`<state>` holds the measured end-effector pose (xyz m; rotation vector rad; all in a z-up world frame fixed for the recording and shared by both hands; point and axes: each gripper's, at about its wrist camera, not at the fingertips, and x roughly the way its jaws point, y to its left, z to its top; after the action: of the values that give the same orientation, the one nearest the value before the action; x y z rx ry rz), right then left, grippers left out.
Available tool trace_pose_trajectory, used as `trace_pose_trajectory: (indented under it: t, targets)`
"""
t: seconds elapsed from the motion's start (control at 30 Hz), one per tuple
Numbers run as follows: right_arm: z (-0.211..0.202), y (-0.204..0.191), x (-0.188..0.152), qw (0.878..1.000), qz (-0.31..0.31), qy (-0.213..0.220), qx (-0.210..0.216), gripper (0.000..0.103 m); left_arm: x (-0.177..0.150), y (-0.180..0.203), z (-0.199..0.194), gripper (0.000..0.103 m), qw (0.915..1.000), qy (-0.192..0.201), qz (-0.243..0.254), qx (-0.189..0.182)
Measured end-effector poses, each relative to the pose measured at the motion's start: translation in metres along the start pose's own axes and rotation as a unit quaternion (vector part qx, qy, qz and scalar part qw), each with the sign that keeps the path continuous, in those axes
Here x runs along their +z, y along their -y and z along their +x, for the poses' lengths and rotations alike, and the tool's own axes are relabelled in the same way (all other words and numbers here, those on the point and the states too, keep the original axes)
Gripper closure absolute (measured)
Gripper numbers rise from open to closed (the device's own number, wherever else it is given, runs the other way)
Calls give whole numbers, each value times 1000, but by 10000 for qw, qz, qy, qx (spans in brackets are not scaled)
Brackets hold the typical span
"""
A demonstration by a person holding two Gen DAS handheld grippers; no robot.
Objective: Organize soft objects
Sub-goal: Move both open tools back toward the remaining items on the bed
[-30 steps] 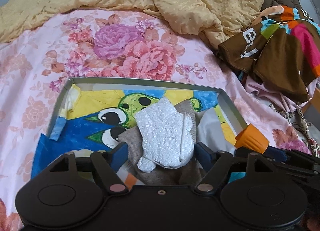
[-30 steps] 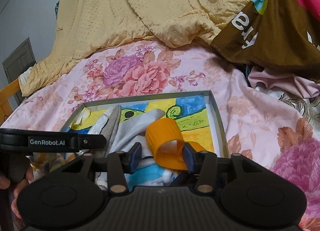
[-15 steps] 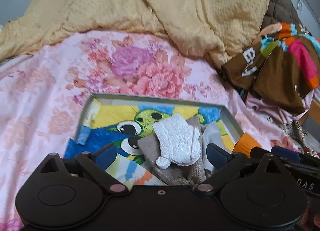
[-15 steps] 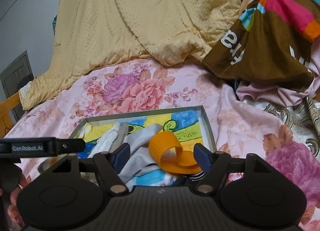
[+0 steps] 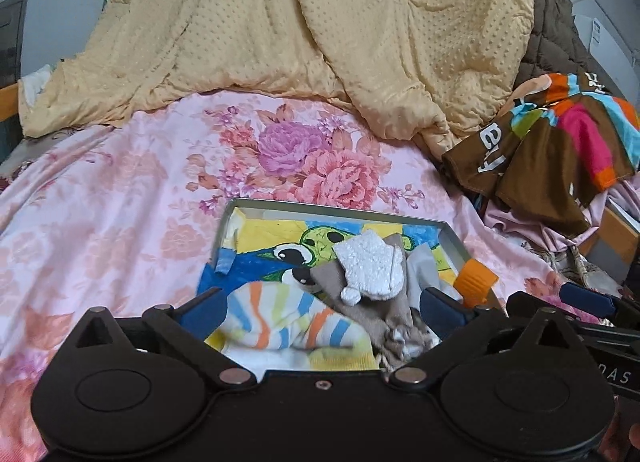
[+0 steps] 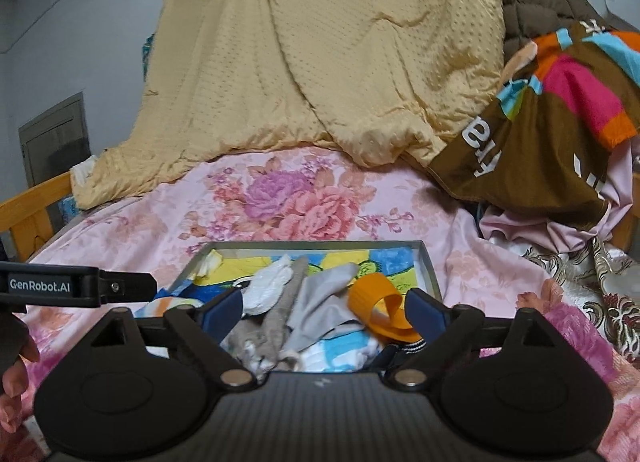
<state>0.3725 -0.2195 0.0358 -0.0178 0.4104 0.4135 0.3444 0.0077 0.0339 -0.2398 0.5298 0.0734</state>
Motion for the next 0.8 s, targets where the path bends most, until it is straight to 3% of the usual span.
trace_pose_trajectory:
  t: [0.43,0.8]
  targets:
    - [-56,-38,-25,9996,-216,175,5,5,-41,-14,-68,1,9998,192,71,-82]
    - [-97,-70,-50,9983,-442,358,81,3,-78,-49,-99,1,9999,104,87,45]
